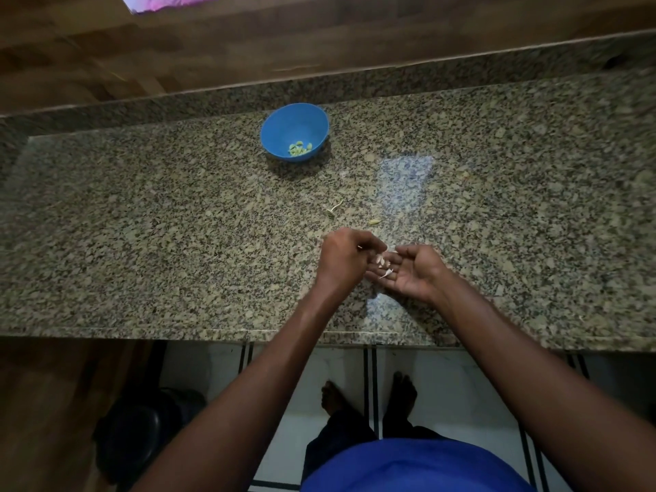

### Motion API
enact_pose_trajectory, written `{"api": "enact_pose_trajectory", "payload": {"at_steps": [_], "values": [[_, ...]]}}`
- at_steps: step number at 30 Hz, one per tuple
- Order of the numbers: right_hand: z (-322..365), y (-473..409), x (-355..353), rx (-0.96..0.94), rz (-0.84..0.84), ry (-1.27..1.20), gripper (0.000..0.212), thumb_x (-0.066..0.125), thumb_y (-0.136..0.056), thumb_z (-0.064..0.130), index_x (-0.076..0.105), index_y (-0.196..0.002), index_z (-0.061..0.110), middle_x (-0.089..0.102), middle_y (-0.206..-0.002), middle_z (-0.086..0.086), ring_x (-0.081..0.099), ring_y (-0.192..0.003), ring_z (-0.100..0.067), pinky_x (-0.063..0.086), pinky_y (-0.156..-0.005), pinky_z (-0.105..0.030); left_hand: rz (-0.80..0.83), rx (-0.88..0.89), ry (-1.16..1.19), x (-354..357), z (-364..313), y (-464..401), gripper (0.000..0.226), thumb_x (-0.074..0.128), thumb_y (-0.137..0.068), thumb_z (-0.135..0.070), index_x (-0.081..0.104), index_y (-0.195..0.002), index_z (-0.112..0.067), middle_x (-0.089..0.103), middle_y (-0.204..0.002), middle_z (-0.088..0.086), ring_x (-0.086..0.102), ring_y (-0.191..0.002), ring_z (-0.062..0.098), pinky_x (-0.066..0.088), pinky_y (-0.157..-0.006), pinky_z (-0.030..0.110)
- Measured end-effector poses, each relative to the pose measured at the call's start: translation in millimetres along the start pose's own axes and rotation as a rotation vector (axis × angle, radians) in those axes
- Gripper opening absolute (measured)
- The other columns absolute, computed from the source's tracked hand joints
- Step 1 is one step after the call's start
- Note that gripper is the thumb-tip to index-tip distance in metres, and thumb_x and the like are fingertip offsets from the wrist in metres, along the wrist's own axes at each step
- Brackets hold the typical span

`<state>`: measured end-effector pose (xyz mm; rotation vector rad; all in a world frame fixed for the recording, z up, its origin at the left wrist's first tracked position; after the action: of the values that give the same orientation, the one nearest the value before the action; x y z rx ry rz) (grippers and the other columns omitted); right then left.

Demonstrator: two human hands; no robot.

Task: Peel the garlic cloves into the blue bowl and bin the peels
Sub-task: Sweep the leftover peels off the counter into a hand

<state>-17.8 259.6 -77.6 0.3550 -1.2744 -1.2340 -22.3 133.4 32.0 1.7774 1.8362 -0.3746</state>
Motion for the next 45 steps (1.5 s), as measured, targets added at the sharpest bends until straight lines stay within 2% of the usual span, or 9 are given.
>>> {"api": "enact_pose_trajectory", "payload": {"at_steps": [4, 10, 19, 23, 27, 33, 37, 42, 45], "values": [[-3, 4, 7, 0.014, 0.034, -0.046, 0.038, 0.031, -0.106, 0.016, 0.058, -0.114, -0.010, 0.067, -0.110, -0.031, 0.065, -0.107, -0.043, 0.053, -0.097, -0.053, -0.085, 0.096, -0.167, 1, -14, -2, 0.012, 0.079, -0.087, -0.005, 0.078, -0.097, -0.009, 0.076, -0.089, 0.001, 0.070, -0.073, 0.005, 0.054, -0.061, 0.009], [-3, 3, 8, 0.009, 0.042, -0.036, 0.044, 0.030, -0.106, 0.015, 0.061, -0.114, -0.016, 0.069, -0.112, -0.035, 0.064, -0.113, -0.044, 0.050, -0.105, -0.052, -0.006, -0.104, 0.126, -12, 27, -6, 0.012, 0.076, -0.087, 0.002, 0.076, -0.091, -0.010, 0.076, -0.086, 0.005, 0.077, -0.077, 0.017, 0.065, -0.073, 0.033], [-5, -4, 0, 0.020, 0.007, -0.020, 0.045, 0.035, -0.104, 0.017, 0.062, -0.123, -0.014, 0.066, -0.123, -0.032, 0.064, -0.116, -0.042, 0.051, -0.105, -0.050, -0.083, -0.321, 0.359, -50, 94, -20, 0.012, 0.062, -0.098, 0.002, 0.071, -0.106, 0.001, 0.073, -0.105, 0.020, 0.075, -0.088, 0.024, 0.063, -0.078, 0.029], [-3, -9, -2, 0.004, -0.019, 0.003, 0.043, 0.036, -0.104, 0.016, 0.062, -0.121, -0.014, 0.066, -0.122, -0.032, 0.064, -0.115, -0.042, 0.052, -0.104, -0.051, -0.140, -0.222, 0.048, -59, 95, -49, 0.025, 0.065, -0.098, -0.008, 0.067, -0.122, -0.013, 0.068, -0.121, 0.009, 0.071, -0.092, 0.017, 0.063, -0.070, 0.025], [-6, -15, -5, 0.010, -0.046, 0.016, 0.042, 0.038, -0.103, 0.015, 0.063, -0.120, -0.014, 0.068, -0.119, -0.032, 0.065, -0.113, -0.042, 0.051, -0.105, -0.052, -0.039, -0.089, -0.357, -41, 75, -96, 0.060, 0.075, -0.093, -0.022, 0.050, -0.147, -0.022, 0.048, -0.146, 0.010, 0.055, -0.122, 0.020, 0.046, -0.105, 0.034], [-8, -14, -11, 0.033, -0.063, -0.031, 0.041, 0.036, -0.103, 0.014, 0.063, -0.119, -0.013, 0.066, -0.123, -0.031, 0.064, -0.114, -0.042, 0.050, -0.106, -0.052, -0.138, 0.067, -0.571, -26, 70, -97, 0.027, 0.051, -0.100, -0.024, 0.069, -0.099, -0.005, 0.070, -0.103, 0.014, 0.058, -0.082, 0.021, 0.051, -0.070, 0.034], [-7, -14, -8, 0.040, -0.060, -0.046, 0.046, 0.034, -0.105, 0.018, 0.063, -0.120, -0.014, 0.065, -0.125, -0.032, 0.063, -0.116, -0.042, 0.050, -0.105, -0.052, -0.184, -0.052, -0.325, -36, 68, -76, 0.009, 0.073, -0.092, -0.008, 0.075, -0.101, -0.010, 0.075, -0.097, 0.006, 0.068, -0.077, 0.009, 0.053, -0.062, 0.014], [-6, -12, -4, 0.020, -0.045, -0.119, 0.055, 0.030, -0.108, 0.031, 0.060, -0.119, -0.014, 0.064, -0.120, -0.034, 0.062, -0.116, -0.044, 0.054, -0.096, -0.053, 0.008, 0.000, -0.047, 1, 26, -30, 0.009, 0.081, -0.086, -0.010, 0.075, -0.092, -0.010, 0.075, -0.083, 0.000, 0.073, -0.071, 0.009, 0.060, -0.063, 0.022], [-5, -9, -6, 0.007, -0.051, -0.160, 0.046, 0.033, -0.107, 0.032, 0.059, -0.110, -0.006, 0.071, -0.094, -0.026, 0.067, -0.098, -0.039, 0.055, -0.087, -0.052, 0.212, -0.013, 0.117, 23, 12, -15, 0.010, 0.076, -0.090, -0.005, 0.079, -0.096, -0.011, 0.079, -0.085, 0.004, 0.077, -0.074, 0.016, 0.064, -0.067, 0.031]]}}
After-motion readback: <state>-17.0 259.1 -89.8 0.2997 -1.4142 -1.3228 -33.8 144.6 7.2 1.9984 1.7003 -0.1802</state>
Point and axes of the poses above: each hand's wrist, its own y-axis away from the middle knuckle, its own x-axis out of the palm, z = x × y, the point moved 9 cm from there along -y, towards the middle knuckle
